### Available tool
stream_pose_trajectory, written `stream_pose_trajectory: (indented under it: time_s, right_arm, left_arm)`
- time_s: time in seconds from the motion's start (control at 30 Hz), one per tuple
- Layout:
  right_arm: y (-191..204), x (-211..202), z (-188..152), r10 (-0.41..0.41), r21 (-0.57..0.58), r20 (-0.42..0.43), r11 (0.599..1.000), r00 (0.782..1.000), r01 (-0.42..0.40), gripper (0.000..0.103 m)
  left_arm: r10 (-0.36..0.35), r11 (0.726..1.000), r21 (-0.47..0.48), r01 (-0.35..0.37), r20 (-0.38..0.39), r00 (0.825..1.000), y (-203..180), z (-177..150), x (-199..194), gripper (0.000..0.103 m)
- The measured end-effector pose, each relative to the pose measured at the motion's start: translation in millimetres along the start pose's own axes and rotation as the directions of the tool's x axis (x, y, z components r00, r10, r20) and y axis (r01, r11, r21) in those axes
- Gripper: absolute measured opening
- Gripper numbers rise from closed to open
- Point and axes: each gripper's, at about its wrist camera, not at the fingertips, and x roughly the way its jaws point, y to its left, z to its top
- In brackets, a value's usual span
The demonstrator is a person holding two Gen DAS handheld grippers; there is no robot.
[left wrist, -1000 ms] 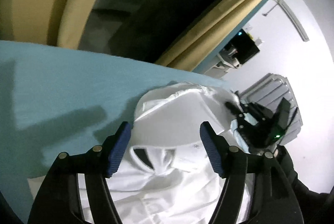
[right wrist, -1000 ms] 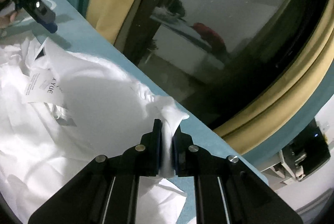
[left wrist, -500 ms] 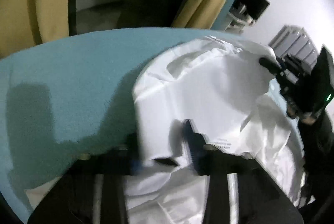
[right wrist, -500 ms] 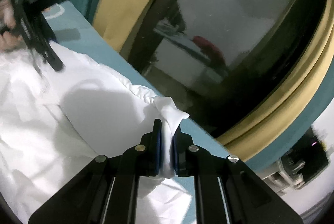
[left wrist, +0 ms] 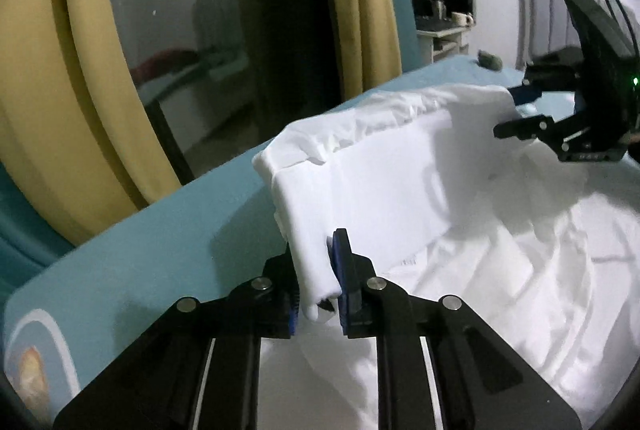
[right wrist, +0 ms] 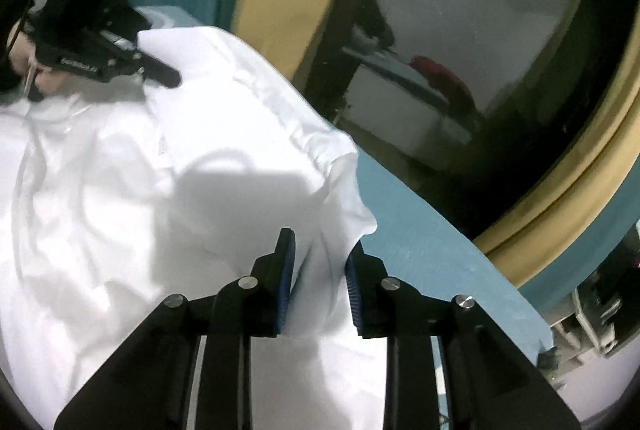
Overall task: Fold large clothes
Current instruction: 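Lift and fold the held fabric over the jacket body with both grippers, then open both grippers and release the folded fabric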
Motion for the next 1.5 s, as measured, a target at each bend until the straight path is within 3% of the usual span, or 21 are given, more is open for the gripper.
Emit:
stream_pose_trajectory:
  time_s: [0.4, 0.5, 0.63, 0.77, 0.9, 1.0, 1.13, 1.2, 1.3, 1.33, 1.4, 1.5]
  right_arm:
    - [38.3, -42.8, -26.3, 0.043, -0.026, -0.101, 0.999, 0.994, -0.046, 0.025]
    - [38.7, -60.3, -34.6, 0.052, -0.006, -0.111, 0.999, 0.992, -0.053, 0.03]
    - [41.4, -84.3, -41.7, 0.073, 0.016, -0.144, 0.997, 0.987, -0.072, 0.046]
    - [47.6, -112.9, -32.4, 0.155, 0.068, -0.091, 0.986, 0.984, -0.149, 0.051]
    - [64.4, -125.2, -10.5, 0.25, 0.14, 0.02, 0.958, 0.968, -0.25, 0.056]
    - [70.8, -104.6, 9.2, 0.26, 0.193, 0.05, 0.945, 0.964, -0.265, 0.056]
    - [80.9, -60.0, 19.9, 0.237, 0.262, -0.037, 0.94, 0.971, -0.219, 0.056]
    - [82.6, -44.9, 17.6, 0.296, 0.319, -0.052, 0.91, 0.954, -0.265, 0.056]
    - [102.9, -38.9, 12.7, 0.468, 0.333, -0.114, 0.849, 0.876, -0.41, 0.056]
    - [111.7, -42.9, 12.6, 0.48, 0.296, -0.13, 0.854, 0.868, -0.428, 0.056]
    - [119.3, -58.4, 16.3, 0.432, 0.224, -0.112, 0.888, 0.895, -0.401, 0.056]
    - [98.7, -75.0, 29.9, 0.35, 0.243, -0.02, 0.91, 0.936, -0.335, 0.056]
  left_arm:
    - [-0.059, 0.998, 0.001, 0.06, -0.082, 0.995, -36.2, -37.6, -63.4, 0.018]
    - [-0.097, 0.995, -0.014, 0.096, -0.108, 0.989, -45.3, -57.7, -81.1, 0.03]
    - [-0.101, 0.994, -0.057, 0.095, -0.118, 0.988, -49.7, -76.1, -102.7, 0.054]
    - [-0.141, 0.98, -0.156, 0.125, -0.095, 0.985, -41.4, -92.8, -128.8, 0.056]
    - [-0.164, 0.958, -0.248, 0.145, -0.058, 0.985, -30.8, -101.5, -147.4, 0.056]
    - [-0.17, 0.935, -0.322, 0.152, -0.031, 0.985, -24.7, -99.6, -153.5, 0.056]
    - [-0.15, 0.914, -0.387, 0.123, -0.04, 0.988, -25.2, -93.7, -147.6, 0.057]
    - [-0.141, 0.908, -0.403, 0.111, -0.045, 0.989, -24.6, -85.1, -140.6, 0.057]
    - [-0.136, 0.896, -0.43, 0.108, -0.035, 0.99, -21.2, -66.9, -127.5, 0.057]
    - [-0.132, 0.894, -0.436, 0.106, -0.032, 0.991, -19.5, -62.5, -123.3, 0.057]
    - [-0.119, 0.891, -0.443, 0.097, -0.022, 0.993, -16.9, -47.5, -111.1, 0.057]
    - [-0.109, 0.88, -0.467, 0.084, -0.027, 0.994, -12.2, -32.7, -89.6, 0.057]
